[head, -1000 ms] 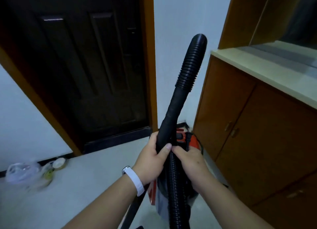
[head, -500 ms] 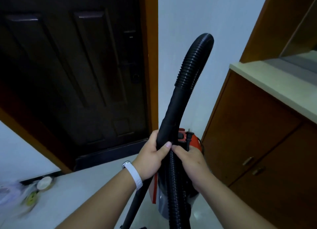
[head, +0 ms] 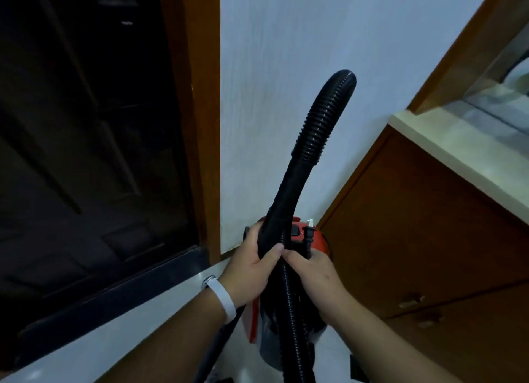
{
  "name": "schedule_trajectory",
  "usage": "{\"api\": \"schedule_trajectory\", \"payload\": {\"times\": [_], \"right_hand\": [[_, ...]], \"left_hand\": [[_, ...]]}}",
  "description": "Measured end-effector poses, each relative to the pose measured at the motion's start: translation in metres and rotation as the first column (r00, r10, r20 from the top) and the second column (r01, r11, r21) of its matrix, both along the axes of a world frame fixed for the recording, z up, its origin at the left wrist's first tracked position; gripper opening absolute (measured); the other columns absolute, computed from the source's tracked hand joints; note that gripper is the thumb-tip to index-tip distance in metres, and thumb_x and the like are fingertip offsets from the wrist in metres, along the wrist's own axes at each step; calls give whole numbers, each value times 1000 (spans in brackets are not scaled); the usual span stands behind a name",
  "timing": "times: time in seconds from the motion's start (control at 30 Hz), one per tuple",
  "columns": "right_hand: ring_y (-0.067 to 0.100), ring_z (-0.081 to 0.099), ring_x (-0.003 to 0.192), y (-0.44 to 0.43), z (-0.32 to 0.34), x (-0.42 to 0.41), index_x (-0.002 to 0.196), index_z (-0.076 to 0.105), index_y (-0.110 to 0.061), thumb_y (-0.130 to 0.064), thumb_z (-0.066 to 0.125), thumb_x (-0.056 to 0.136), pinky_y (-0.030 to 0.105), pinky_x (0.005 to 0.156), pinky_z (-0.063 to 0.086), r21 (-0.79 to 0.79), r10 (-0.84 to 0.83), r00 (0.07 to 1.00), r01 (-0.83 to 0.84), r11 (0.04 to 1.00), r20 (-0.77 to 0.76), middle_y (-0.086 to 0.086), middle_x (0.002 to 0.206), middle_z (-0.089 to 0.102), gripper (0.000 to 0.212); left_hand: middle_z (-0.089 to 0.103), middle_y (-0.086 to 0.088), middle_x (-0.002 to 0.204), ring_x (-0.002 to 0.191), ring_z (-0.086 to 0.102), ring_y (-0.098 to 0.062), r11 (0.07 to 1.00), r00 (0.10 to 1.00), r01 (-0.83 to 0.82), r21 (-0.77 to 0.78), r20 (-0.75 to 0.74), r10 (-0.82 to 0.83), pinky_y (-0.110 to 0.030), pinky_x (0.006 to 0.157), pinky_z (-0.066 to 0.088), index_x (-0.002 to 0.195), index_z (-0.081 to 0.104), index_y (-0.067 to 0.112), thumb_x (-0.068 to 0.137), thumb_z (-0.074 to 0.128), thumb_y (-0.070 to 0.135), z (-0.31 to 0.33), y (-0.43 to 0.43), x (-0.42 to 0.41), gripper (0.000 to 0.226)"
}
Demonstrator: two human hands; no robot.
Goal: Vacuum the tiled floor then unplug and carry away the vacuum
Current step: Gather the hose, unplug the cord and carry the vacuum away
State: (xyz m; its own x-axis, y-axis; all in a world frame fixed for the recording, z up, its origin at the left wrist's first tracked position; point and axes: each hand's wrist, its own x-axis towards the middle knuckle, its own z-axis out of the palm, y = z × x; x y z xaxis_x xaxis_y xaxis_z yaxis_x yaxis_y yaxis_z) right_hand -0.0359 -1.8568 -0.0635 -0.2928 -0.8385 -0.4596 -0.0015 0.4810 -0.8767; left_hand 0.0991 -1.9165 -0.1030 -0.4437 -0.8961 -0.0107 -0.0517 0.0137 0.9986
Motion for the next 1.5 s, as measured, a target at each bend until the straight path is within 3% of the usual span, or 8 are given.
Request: {"api": "schedule_trajectory", "payload": {"times": [0.3, 0.47, 0.77, 0.9, 1.13, 1.3, 1.4, 1.5], "right_hand": [[24, 77, 81, -111, -56, -25, 100, 75, -15, -29, 70, 89, 40, 77, 63, 71, -79, 997, 79, 994, -8, 8, 89, 79, 18], [23, 77, 87, -156, -130, -60, 108, 72, -20, -36, 70, 87, 46, 85, 61, 131, -40, 998, 33, 991, 53, 6, 96, 80, 26], [25, 76, 96, -209, -304, -121, 119, 71, -15, -17, 67, 94, 33, 80, 61, 187, -22, 961, -31, 982, 274, 8, 104, 79, 25], [23, 77, 88, -231, -374, -145, 109, 73, -18, -15, 67, 95, 30, 75, 62, 221, -95, 956, 32, 975, 279, 9, 98, 79, 16], [22, 77, 89, -242, -468, -174, 115, 71, -16, -16, 71, 90, 30, 73, 59, 258, -117, 958, 48, 965, 261, 4, 98, 79, 25], [22, 76, 88, -253, -513, -175, 111, 72, -12, -11, 73, 89, 31, 76, 61, 260, -102, 968, 40, 965, 229, 7, 97, 78, 22], [22, 76, 89, -264, -538, -178, 110, 71, -14, -16, 77, 86, 32, 79, 61, 282, -129, 970, 67, 957, 207, 6, 99, 78, 24], [13, 76, 80, -273, -562, -177, 93, 70, -27, -20, 80, 83, 26, 72, 60, 298, -122, 980, 72, 952, 155, -3, 89, 78, 16]], "left_hand": [[66, 7, 107, 101, 64, -8, 989, 995, 80, 124, 45, -86, -41, 91, 53, 118, 51, 33, 81, 58, 49, -58, -122, -31, 40], [66, 8, 105, 95, 65, -3, 974, 991, 80, 213, 88, -101, -37, 87, 55, 114, 49, 35, 86, 57, 39, -119, -167, -62, 30], [66, 14, 99, 94, 65, 0, 954, 981, 59, 293, 160, -110, -22, 80, 54, 114, 46, 37, 91, 58, 39, -284, -215, -119, 27], [68, 15, 93, 91, 67, -7, 952, 976, 29, 304, 199, -93, -35, 79, 57, 108, 50, 35, 80, 56, 55, -358, -237, -146, 35], [64, 25, 83, 79, 64, 0, 971, 982, 38, 237, 172, -81, -22, 69, 51, 107, 50, 35, 84, 57, 49, -432, -265, -175, 28], [69, 13, 104, 99, 66, -7, 971, 991, 12, 237, 124, -43, -28, 82, 53, 119, 55, 30, 80, 70, 46, -455, -270, -175, 45], [63, 22, 69, 64, 60, 3, 971, 960, -128, 203, 271, 70, -13, 59, 47, 99, 57, 27, 79, 75, 39, -473, -260, -161, 30], [54, 9, 54, 48, 52, -6, 922, 867, -329, 203, 452, 210, -24, 47, 45, 76, 55, 21, 79, 75, 33, -494, -250, -144, 24]]}}
